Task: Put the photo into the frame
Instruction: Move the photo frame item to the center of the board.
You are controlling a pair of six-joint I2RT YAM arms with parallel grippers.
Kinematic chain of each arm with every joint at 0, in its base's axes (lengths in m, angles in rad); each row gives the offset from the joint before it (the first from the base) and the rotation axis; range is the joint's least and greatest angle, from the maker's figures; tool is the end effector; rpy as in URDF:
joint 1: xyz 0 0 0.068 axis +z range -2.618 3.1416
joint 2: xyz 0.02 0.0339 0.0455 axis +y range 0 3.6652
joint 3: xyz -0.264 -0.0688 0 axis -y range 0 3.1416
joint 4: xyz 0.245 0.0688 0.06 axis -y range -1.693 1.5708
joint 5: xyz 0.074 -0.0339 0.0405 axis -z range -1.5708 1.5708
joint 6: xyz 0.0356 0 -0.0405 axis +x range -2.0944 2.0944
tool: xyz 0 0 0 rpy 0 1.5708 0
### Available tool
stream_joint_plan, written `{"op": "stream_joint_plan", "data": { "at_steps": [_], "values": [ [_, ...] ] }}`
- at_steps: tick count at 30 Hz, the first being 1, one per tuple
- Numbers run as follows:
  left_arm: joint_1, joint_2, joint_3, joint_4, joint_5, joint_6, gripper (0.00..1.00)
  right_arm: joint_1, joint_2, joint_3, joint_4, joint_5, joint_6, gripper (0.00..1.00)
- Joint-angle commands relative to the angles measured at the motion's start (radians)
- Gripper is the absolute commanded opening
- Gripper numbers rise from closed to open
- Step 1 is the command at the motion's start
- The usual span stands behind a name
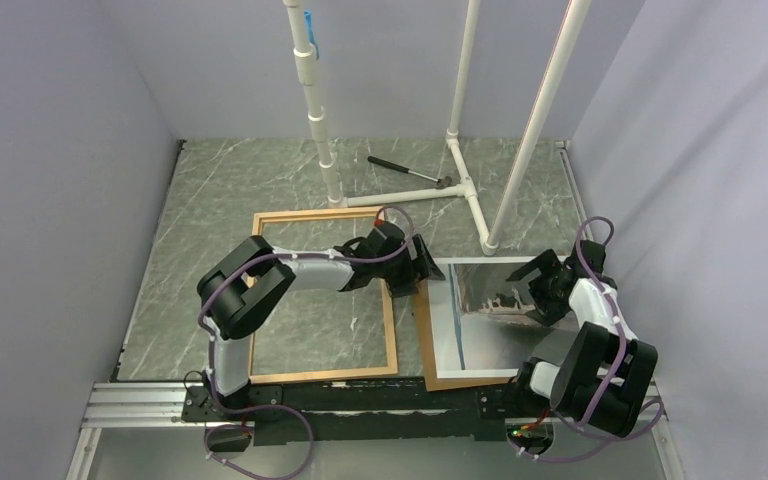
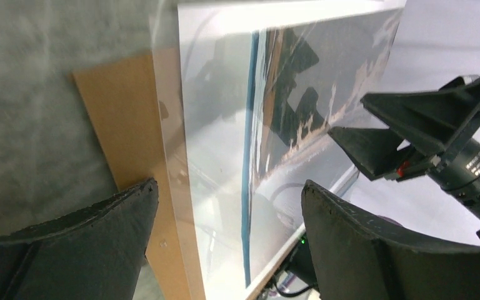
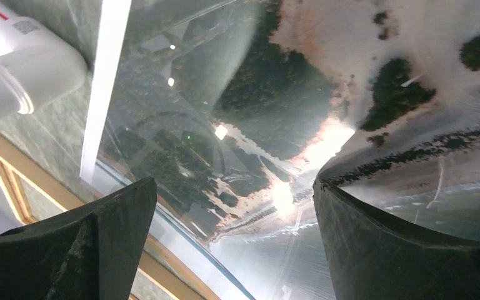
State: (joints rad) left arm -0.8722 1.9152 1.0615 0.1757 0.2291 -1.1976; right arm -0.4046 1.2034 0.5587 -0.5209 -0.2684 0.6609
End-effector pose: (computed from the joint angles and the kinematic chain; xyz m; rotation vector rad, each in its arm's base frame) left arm 0.2511 -0.3115 0.1486 -0.2802 2.5919 -1.2242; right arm 0.1873 -0.0700 0.1611 1.3270 2.4002 0.4391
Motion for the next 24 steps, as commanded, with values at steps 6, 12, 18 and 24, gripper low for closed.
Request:
{"op": "stream_joint_plan", "data": {
  "at_steps": [6, 12, 18, 24],
  "values": [
    [0.071, 0.101, 0.199, -0.130, -0.041, 0.222, 0.87, 0.003, 0.033, -0.097, 0.042, -0.097, -0.035, 0.97],
    [0.082, 0.160, 0.303, -0.174, -0.045, 0.297, 0.87, 0.002, 0.009, -0.084, 0.025, -0.113, -0.060, 0.97],
    [0.113, 0.227, 0.349, -0.195, 0.030, 0.312, 0.87, 0.003, -0.020, -0.075, 0.013, -0.126, -0.075, 0.97],
    [0.117, 0.257, 0.331, -0.109, 0.120, 0.293, 0.85, 0.002, -0.016, -0.077, 0.019, -0.148, -0.078, 0.96]
  ]
}}
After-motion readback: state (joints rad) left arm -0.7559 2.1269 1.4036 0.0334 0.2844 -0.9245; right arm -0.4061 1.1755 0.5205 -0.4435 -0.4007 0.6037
